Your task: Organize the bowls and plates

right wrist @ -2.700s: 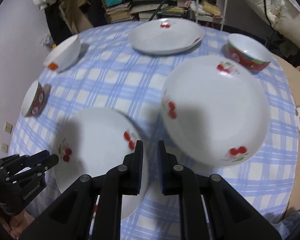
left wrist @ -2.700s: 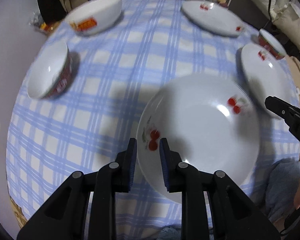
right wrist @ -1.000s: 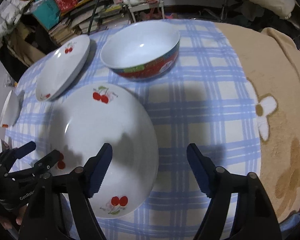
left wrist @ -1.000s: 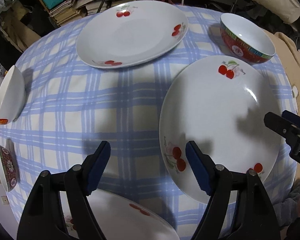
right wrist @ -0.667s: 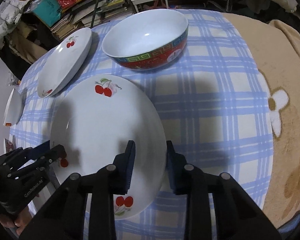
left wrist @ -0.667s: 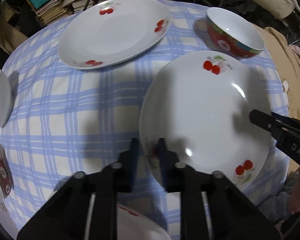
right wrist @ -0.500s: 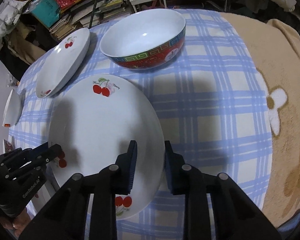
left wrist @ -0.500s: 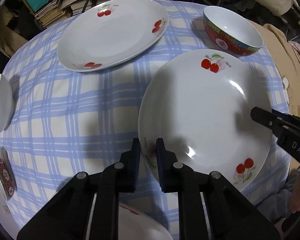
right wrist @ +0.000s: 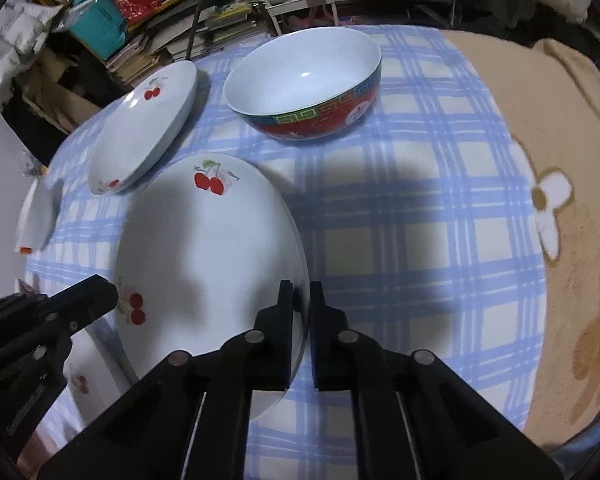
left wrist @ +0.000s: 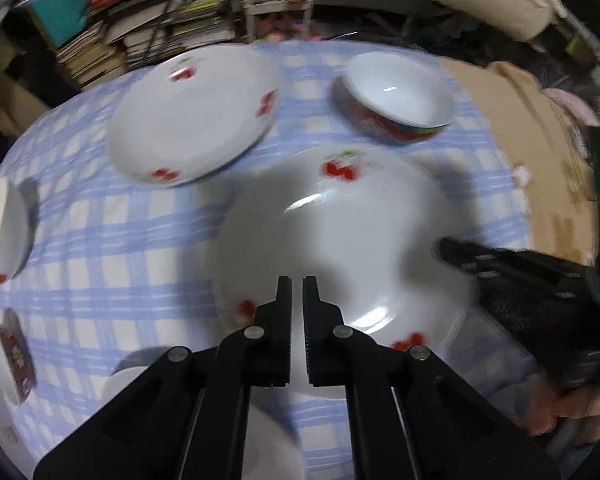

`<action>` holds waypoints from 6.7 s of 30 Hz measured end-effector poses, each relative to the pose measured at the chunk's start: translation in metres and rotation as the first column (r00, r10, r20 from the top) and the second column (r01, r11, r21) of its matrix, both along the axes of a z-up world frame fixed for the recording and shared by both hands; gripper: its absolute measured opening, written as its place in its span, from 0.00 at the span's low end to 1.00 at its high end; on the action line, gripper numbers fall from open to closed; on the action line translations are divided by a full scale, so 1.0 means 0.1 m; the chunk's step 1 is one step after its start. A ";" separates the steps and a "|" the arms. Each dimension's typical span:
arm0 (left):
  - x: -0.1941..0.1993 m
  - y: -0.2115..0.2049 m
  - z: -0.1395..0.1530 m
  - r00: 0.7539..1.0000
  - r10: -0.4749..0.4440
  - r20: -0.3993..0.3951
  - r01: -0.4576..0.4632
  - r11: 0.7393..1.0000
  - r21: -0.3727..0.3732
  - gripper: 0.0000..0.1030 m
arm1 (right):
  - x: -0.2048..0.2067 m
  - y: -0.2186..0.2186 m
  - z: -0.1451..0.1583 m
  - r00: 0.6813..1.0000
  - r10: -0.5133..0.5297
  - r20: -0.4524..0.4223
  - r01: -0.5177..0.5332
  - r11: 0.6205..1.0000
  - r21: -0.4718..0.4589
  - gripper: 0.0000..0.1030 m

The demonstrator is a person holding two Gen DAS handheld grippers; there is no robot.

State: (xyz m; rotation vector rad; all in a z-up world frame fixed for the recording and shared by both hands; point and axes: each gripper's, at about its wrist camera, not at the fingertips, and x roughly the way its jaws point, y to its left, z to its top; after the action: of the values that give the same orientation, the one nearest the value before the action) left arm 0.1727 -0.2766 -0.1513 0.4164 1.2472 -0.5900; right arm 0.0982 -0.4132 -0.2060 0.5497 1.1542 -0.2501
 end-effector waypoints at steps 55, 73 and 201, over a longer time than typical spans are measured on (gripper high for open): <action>0.06 1.87 0.51 0.958 0.285 0.022 -0.281 0.953 -0.114 0.14 | -0.05 1.00 0.56 0.958 0.192 0.213 -0.207 0.977 0.046 0.08; -0.34 2.51 0.20 0.921 0.388 0.018 -0.387 0.921 -0.043 0.14 | -0.11 1.66 0.36 0.922 0.345 0.173 -0.350 0.937 -0.003 0.08; 2.09 0.76 -0.36 0.955 0.291 -0.056 -0.294 0.953 -0.071 0.15 | 2.23 0.23 0.14 0.941 0.337 0.032 -0.331 0.935 -0.123 0.15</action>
State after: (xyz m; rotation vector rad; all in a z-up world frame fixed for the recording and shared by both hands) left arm 0.3821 -0.2004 -0.1876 0.1478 1.2946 -0.3941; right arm 0.3217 -0.3905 -0.1919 0.2484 1.1538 -0.0080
